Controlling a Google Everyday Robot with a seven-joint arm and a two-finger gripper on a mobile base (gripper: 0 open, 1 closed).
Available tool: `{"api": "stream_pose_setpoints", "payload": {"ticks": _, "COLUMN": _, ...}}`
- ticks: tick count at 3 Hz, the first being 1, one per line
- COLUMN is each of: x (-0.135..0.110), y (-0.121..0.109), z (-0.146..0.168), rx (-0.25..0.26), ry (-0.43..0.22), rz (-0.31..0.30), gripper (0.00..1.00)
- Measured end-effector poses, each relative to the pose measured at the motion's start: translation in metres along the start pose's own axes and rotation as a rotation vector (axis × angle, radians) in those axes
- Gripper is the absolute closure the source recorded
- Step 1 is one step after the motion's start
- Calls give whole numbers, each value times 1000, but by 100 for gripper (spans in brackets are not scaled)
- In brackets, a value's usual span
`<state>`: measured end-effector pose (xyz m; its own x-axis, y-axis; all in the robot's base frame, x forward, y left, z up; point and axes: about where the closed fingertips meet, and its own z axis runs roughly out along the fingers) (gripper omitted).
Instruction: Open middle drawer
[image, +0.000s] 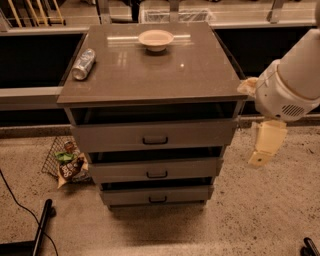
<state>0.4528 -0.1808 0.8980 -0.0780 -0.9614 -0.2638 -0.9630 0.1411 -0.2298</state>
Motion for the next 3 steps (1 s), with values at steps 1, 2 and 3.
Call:
{"api": "stream_pose_setpoints", "payload": {"ticks": 1, "x": -10, "y": 11, "z": 39, "rx": -43, "ry": -52, "rz": -28, "gripper": 0}}
{"api": "stream_pose_setpoints", "payload": {"ticks": 2, "x": -10, "y": 11, "z": 39, "rx": -43, "ry": -52, "rz": -28, "gripper": 0}}
{"api": "stream_pose_setpoints", "payload": {"ticks": 3, "x": -15, "y": 14, "z": 72, "rx": -52, "ry": -76, "rz": -69, "gripper": 0}}
